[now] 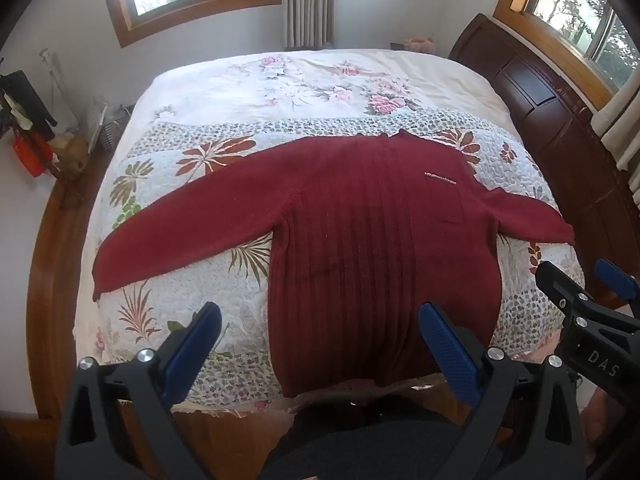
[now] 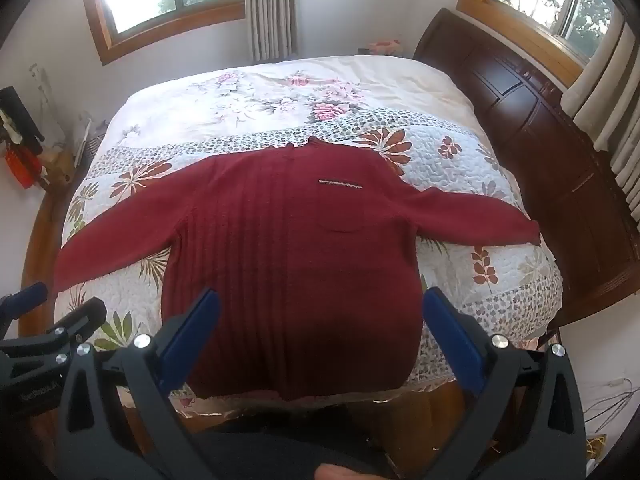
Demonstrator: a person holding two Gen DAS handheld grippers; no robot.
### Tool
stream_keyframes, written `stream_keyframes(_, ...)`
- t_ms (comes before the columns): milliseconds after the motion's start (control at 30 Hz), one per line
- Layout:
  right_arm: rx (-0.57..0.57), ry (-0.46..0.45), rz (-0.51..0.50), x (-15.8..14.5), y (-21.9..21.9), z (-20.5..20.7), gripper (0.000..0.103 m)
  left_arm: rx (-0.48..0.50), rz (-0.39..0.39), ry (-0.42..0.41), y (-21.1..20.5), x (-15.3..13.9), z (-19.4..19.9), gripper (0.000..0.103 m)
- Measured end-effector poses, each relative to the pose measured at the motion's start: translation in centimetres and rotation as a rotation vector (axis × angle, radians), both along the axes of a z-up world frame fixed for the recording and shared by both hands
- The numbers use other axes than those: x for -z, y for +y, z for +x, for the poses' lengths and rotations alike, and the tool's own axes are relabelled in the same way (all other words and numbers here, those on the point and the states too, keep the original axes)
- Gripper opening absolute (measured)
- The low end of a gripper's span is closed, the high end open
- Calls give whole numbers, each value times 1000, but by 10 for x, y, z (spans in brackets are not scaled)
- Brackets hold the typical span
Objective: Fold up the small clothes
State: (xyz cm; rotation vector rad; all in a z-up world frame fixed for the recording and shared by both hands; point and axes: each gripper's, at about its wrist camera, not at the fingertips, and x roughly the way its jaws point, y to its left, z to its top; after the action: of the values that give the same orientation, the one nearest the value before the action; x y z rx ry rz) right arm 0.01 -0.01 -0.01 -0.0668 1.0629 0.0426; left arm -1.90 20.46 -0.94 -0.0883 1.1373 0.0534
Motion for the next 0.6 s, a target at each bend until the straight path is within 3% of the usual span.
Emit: stream_keyframes(600, -3, -9, -11, -4, 2, 0, 101, -15, 6, -6, 6, -2, -4, 99)
